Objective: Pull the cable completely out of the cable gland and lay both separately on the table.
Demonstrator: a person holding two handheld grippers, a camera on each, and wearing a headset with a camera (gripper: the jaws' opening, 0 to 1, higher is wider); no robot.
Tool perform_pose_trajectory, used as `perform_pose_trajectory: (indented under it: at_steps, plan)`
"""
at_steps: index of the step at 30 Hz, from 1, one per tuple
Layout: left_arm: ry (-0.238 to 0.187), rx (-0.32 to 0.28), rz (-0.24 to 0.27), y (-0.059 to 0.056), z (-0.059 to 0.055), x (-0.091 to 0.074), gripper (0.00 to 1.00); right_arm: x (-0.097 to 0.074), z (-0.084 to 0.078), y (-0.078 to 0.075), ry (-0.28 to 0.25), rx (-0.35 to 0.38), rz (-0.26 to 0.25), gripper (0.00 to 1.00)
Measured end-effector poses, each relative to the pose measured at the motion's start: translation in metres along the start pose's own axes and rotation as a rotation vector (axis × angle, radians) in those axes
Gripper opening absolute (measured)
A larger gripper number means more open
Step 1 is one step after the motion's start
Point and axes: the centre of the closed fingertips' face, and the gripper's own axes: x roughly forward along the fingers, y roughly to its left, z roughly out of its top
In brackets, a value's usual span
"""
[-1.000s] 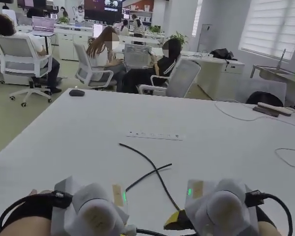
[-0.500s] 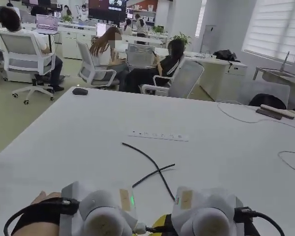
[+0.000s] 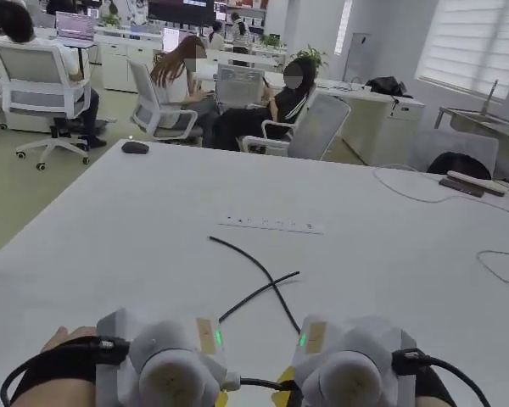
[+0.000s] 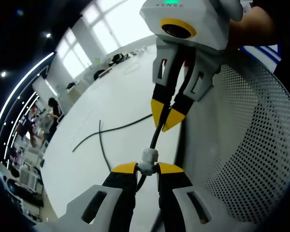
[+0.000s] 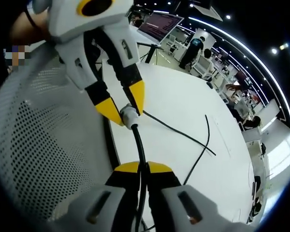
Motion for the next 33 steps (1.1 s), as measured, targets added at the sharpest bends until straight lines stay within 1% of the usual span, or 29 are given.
perform_pose_trajectory:
  at_steps: [2, 3, 5, 6, 7, 8, 9, 10, 11, 12, 13, 15, 16, 18, 21, 23, 26, 28, 29, 30, 33]
  plan:
    - [0.004, 0.003, 0.000, 0.000, 0.000, 0.000, 0.17, 0.001, -0.005, -0.002, 0.034, -0.018, -0.014, 0.02]
    - [0.006, 0.007, -0.001, -0.001, -0.001, 0.001, 0.17, 0.001, -0.006, -0.002, 0.040, -0.025, -0.019, 0.03]
    - [0.012, 0.015, -0.005, -0.003, -0.001, 0.002, 0.17, 0.001, -0.007, 0.000, 0.047, -0.030, -0.011, 0.03]
    - [0.025, 0.025, 0.001, -0.002, -0.003, 0.002, 0.17, 0.001, -0.005, 0.003, 0.040, -0.039, 0.011, 0.03]
    - [0.030, 0.029, 0.004, -0.002, -0.004, 0.002, 0.17, 0.001, -0.005, 0.005, 0.039, -0.040, 0.020, 0.05]
    - [0.033, 0.031, 0.003, -0.003, -0.005, 0.002, 0.17, 0.000, 0.000, 0.008, 0.022, -0.051, 0.028, 0.10]
    - [0.035, 0.030, 0.000, -0.003, -0.005, 0.002, 0.17, 0.000, 0.012, 0.009, -0.041, -0.054, 0.030, 0.14]
    - [0.035, 0.030, 0.000, -0.003, -0.006, 0.002, 0.17, -0.001, 0.018, 0.013, -0.076, -0.018, 0.046, 0.16]
    - [0.037, 0.030, 0.002, -0.003, -0.006, 0.002, 0.17, -0.003, 0.018, 0.014, -0.074, -0.019, 0.054, 0.14]
    - [0.039, 0.028, 0.004, -0.003, -0.007, 0.001, 0.17, -0.003, 0.017, 0.014, -0.065, -0.047, 0.051, 0.11]
    - [0.042, 0.027, 0.005, -0.003, -0.008, 0.002, 0.17, -0.003, 0.018, 0.014, -0.069, -0.059, 0.049, 0.09]
    - [0.043, 0.039, 0.007, -0.003, -0.007, 0.002, 0.17, -0.003, 0.021, 0.016, -0.086, -0.064, 0.055, 0.09]
    - [0.044, 0.046, 0.009, -0.003, -0.007, 0.002, 0.17, -0.003, 0.021, 0.017, -0.086, -0.065, 0.056, 0.09]
    - [0.052, 0.052, 0.009, -0.004, -0.008, 0.003, 0.17, -0.002, 0.019, 0.017, -0.070, -0.080, 0.051, 0.03]
    - [0.052, 0.053, 0.009, -0.004, -0.008, 0.003, 0.17, -0.001, 0.019, 0.017, -0.072, -0.075, 0.046, 0.03]
    - [0.047, 0.041, 0.004, -0.005, -0.008, 0.003, 0.16, 0.000, 0.017, 0.016, -0.064, -0.075, 0.042, 0.03]
    - [0.044, 0.039, 0.004, -0.006, -0.008, 0.003, 0.16, 0.001, 0.015, 0.016, -0.057, -0.057, 0.041, 0.03]
    - [0.043, 0.031, -0.001, -0.007, -0.008, 0.003, 0.16, 0.002, 0.011, 0.016, -0.037, -0.036, 0.049, 0.03]
    - [0.060, 0.036, 0.006, -0.006, -0.012, 0.003, 0.16, 0.002, 0.007, 0.015, -0.022, -0.034, 0.043, 0.03]
    - [0.059, 0.034, 0.004, -0.006, -0.011, 0.003, 0.16, 0.003, 0.003, 0.015, -0.002, -0.032, 0.042, 0.03]
    - [0.046, 0.031, 0.003, -0.006, -0.009, 0.003, 0.16, 0.003, 0.002, 0.014, 0.005, -0.019, 0.038, 0.03]
